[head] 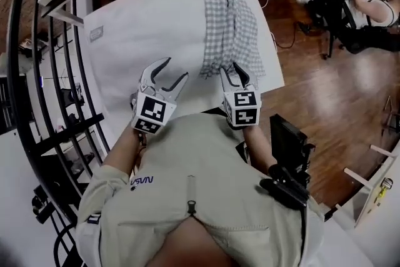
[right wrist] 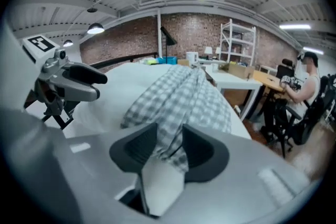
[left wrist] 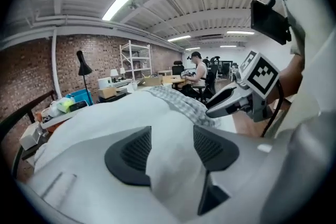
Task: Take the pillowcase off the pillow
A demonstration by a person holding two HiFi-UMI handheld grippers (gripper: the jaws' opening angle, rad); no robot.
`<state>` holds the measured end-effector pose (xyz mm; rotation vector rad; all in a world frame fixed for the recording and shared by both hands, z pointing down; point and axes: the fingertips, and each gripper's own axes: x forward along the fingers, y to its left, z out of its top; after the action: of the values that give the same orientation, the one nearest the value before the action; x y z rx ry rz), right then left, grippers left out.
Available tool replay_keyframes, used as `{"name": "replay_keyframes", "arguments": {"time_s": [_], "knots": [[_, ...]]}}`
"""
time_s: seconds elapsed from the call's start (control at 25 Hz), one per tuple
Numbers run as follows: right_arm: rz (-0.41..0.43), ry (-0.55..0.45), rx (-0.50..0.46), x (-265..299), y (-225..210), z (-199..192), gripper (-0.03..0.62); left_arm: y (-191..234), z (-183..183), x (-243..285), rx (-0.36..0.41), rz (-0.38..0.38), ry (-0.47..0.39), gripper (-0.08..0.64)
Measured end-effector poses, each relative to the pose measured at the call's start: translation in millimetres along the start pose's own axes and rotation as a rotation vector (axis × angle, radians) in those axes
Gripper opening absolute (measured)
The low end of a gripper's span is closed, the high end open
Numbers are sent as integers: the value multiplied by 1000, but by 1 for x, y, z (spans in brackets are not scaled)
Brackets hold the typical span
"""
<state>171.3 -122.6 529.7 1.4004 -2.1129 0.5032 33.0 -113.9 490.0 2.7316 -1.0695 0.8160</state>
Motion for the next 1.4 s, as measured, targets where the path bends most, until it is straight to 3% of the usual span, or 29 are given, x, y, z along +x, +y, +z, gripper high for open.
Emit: {"name": "replay_keyframes", "arguments": {"time_s": [0.16, 0.32, 0.44, 0.6, 0.76, 1.0, 1.2, 1.4], "knots": [[23, 67, -33, 8, 25, -33, 189, -32, -30, 17, 24, -42, 66, 276], [-3, 110, -106, 24, 30, -48, 193, -31, -53, 41, 108, 25, 130, 267], [-58, 118, -143, 31, 22, -49, 110, -22, -54, 49, 144, 80, 145, 200], [-86, 82, -155, 25, 15, -38, 32, -13, -40, 40, 147, 118, 105, 91], [-146, 13, -137, 9, -2, -17, 20, 6, -10, 23, 90, 150, 28, 34], [-321, -54, -141, -14, -65, 10, 17, 41, 41, -5, 8, 137, -78, 23], [-429, -21, -129, -16, -115, 2, 15, 44, 36, -11, -94, 117, -87, 19], [-432, 147, -76, 12, -146, -61, 14, 23, -10, 7, -182, 80, -5, 18]]}}
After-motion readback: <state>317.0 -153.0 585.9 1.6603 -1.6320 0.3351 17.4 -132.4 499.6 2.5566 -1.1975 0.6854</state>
